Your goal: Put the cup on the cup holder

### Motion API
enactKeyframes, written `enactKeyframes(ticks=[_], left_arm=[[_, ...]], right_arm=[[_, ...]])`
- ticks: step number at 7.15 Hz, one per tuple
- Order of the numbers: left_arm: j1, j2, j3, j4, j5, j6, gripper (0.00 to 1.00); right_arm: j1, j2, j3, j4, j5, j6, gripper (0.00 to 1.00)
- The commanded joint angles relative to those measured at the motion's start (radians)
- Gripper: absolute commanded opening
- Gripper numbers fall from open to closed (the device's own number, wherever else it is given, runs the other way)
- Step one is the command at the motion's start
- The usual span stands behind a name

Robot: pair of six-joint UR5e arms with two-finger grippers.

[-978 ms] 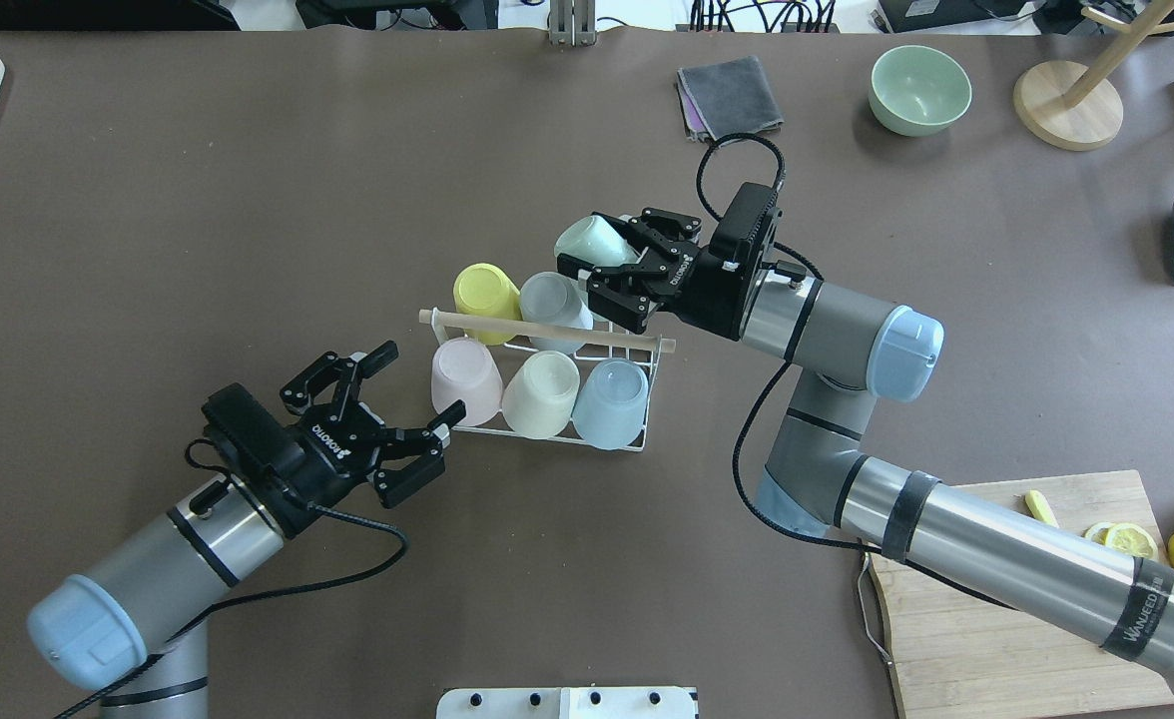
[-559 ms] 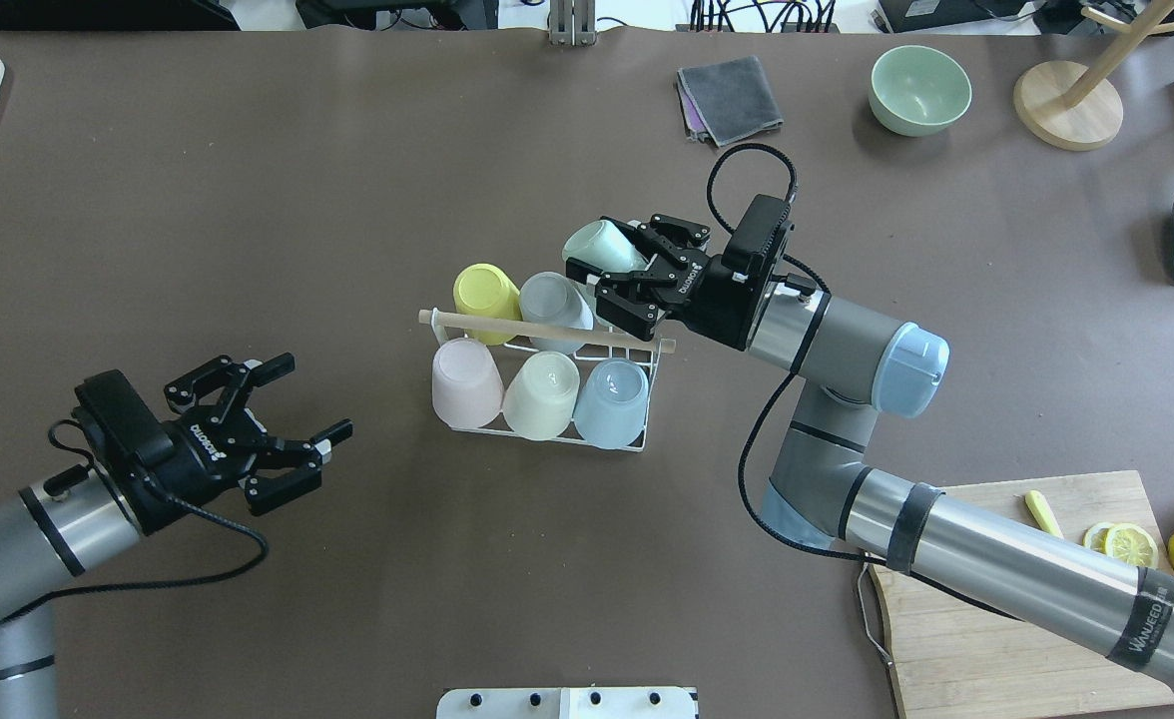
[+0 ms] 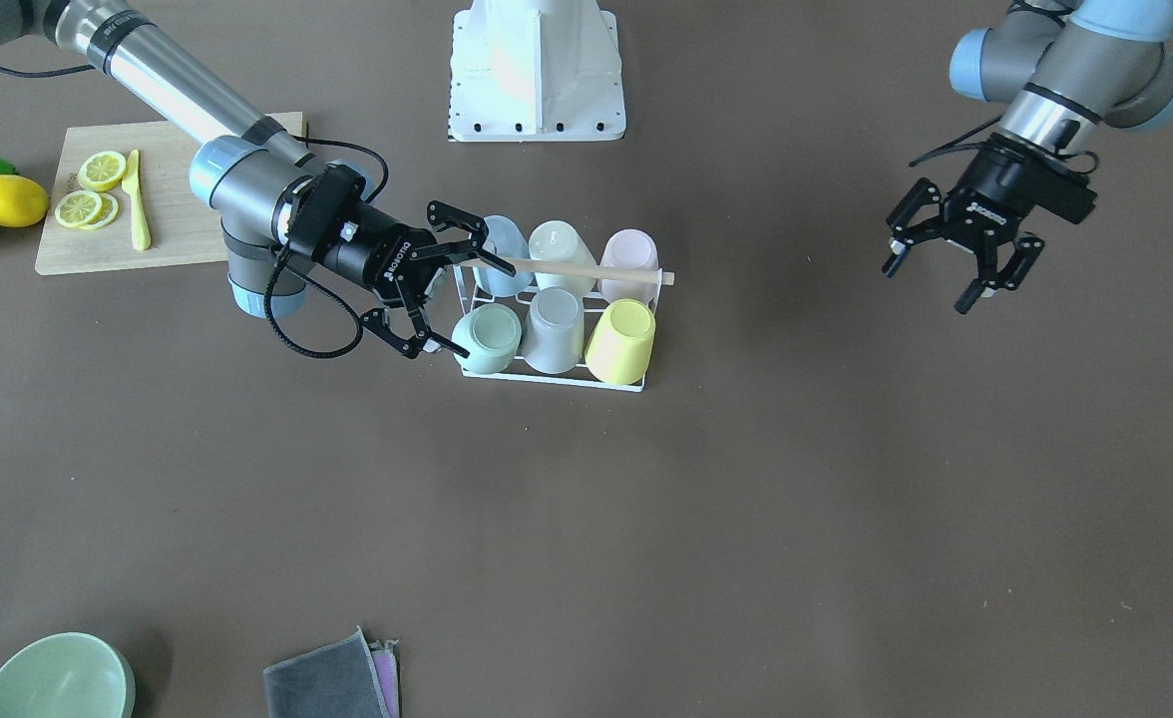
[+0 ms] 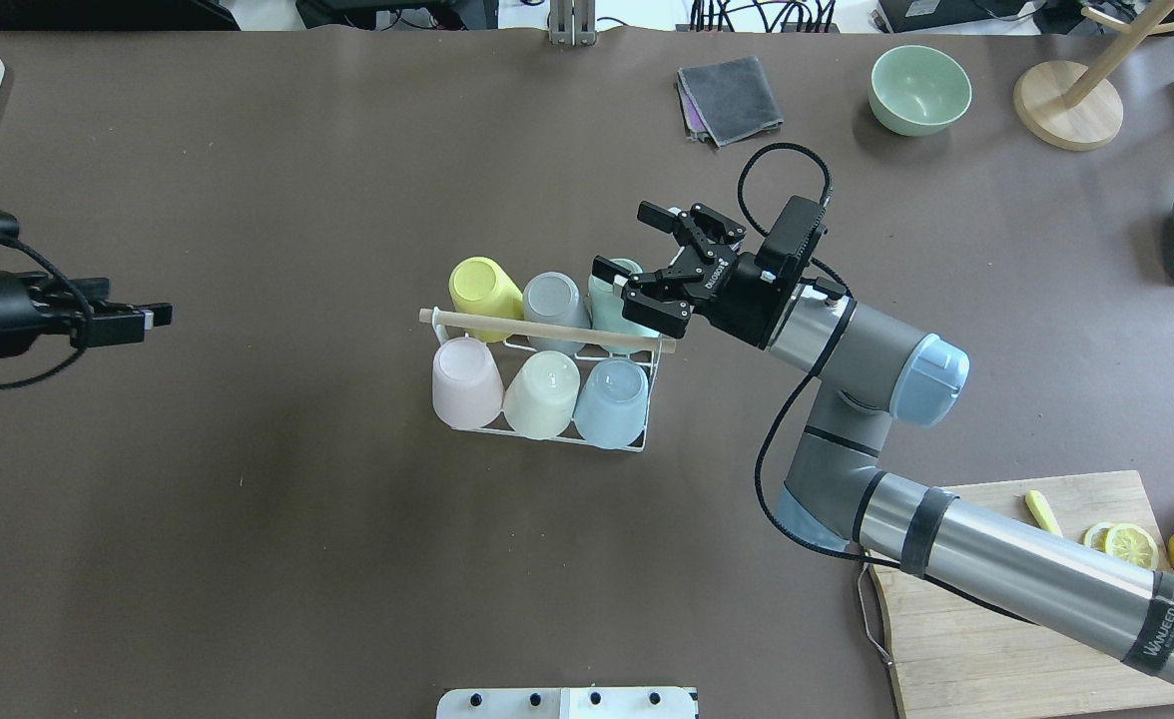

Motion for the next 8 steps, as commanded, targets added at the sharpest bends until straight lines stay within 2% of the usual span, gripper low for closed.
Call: enactKeyframes(ticks=[1,2,3,4,5,6,8], left_arm=[[-0.272,0.004,0.028,0.32,-0.321,0.055,0.99],[-0.379,0.001,0.045,0.541,-0.353,0.3,0.99],[-0.481,-0.014,0.053,0.76,-0.348,0.535,0.99],[-0.564,-0.022,0.053,0.925,-0.339,0.686,0.99],[-0.633,-0.049,0.054,1.089,-0.334,0.845,0.99],[-0.666,-0.077,0.083,1.186,-0.337,0.932,0.99],[-0.678,-0.053,0.076,1.181,-0.353,0.933,0.99]], right_arm=[[0.079,0.012,0.014,-0.066,0.007,-0.003,1.0],[0.135,0.009,0.069,-0.202,0.019,0.0,1.0],[0.186,0.012,0.118,-0.347,0.083,0.008,1.0],[0.232,0.014,0.153,-0.51,0.091,0.016,1.0],[0.257,0.015,0.172,-0.625,0.094,0.019,1.0],[0.262,0.012,0.193,-0.745,0.095,0.019,1.0],[0.262,-0.023,0.206,-0.937,0.101,0.032,1.0]])
